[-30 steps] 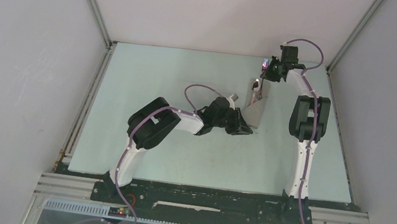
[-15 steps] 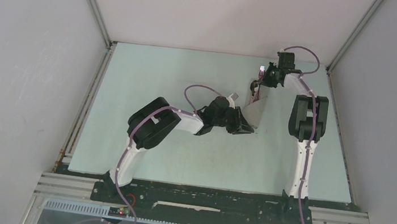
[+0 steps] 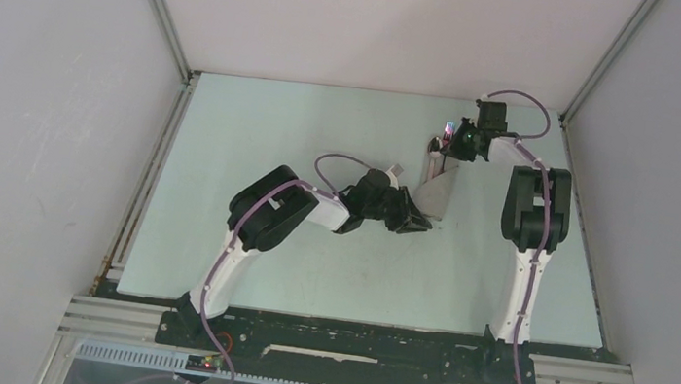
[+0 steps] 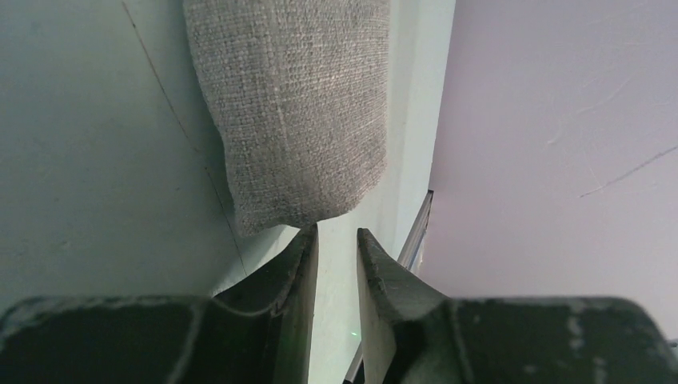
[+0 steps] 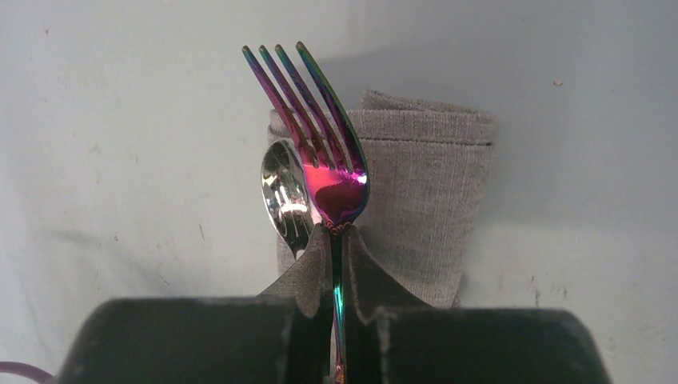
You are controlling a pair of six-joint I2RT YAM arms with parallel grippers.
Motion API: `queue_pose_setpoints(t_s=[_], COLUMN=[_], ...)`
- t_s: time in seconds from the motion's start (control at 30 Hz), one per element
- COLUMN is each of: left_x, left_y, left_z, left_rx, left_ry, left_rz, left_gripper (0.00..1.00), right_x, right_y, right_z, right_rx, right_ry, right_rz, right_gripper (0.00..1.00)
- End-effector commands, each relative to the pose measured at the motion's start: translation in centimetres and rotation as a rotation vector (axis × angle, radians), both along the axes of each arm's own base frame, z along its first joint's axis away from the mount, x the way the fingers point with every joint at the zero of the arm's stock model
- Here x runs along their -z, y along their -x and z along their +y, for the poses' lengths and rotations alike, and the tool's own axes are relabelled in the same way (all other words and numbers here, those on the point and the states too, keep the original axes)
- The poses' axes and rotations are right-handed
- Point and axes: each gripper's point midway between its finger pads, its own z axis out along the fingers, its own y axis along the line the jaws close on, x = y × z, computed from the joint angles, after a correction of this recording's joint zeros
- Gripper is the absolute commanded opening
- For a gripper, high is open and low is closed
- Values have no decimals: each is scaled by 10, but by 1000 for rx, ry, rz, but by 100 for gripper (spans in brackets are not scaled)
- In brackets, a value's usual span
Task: Fold the napkin into a case and place the utensils inside
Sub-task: Insert the fork into the folded napkin.
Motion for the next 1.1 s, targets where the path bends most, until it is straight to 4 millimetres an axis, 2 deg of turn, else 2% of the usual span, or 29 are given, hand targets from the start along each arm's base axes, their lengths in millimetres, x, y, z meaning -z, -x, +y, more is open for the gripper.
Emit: queue_pose_setpoints(t_s=[0.0,0.17,0.4,1.07], left_x=[-21,-18,-16,-10], left_y=[-7,-7,-8,-11], left_z=[-9,-9,-9,-6], left_rx=[10,9,10,7], left_ry=[64,60,59,52], left_rz=[-35,-28,-26,-23], left_gripper=[28,28,28,28], right_x=[-53,-52,-40,-26], right_y=[-7,3,22,47], right_z=[-5,-8,-7,1], right_rx=[20,24,26,50], right_ry=[-12,1,6,35], right_rz=[-125,-107,-59,7], right_gripper=[3,3,4,9])
